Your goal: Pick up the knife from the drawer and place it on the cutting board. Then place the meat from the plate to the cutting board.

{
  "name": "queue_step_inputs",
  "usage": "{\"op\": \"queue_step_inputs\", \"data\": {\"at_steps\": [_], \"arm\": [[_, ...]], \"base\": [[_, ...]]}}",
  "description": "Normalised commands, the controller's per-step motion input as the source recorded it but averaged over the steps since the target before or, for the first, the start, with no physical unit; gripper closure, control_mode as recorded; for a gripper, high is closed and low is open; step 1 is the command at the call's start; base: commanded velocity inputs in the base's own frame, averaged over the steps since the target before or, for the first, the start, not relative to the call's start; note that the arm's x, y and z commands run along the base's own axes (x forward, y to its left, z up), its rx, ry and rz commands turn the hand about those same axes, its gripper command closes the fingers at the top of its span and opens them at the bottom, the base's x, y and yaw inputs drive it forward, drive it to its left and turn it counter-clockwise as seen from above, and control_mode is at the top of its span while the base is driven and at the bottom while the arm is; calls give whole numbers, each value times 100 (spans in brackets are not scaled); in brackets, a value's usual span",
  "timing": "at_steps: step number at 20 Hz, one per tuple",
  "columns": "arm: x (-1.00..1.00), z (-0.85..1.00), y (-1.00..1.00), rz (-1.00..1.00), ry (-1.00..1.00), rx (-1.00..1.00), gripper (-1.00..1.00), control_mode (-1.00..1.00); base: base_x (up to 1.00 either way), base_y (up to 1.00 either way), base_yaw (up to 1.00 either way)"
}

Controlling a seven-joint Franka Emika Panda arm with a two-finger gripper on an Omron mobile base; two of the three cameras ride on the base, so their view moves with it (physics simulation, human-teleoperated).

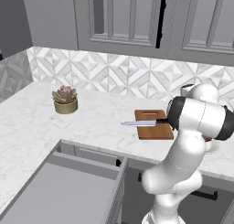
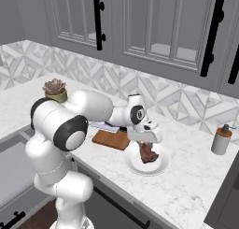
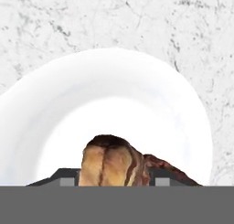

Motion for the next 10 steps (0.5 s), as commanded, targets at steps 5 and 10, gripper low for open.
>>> {"op": "queue_step_inputs", "data": {"at_steps": [5,10], "arm": [[-29,0,0,0,0,0,100,-100],[-48,26,37,6,-7,0,100,-100]], "base": [[0,0,0],[0,0,0]]}}
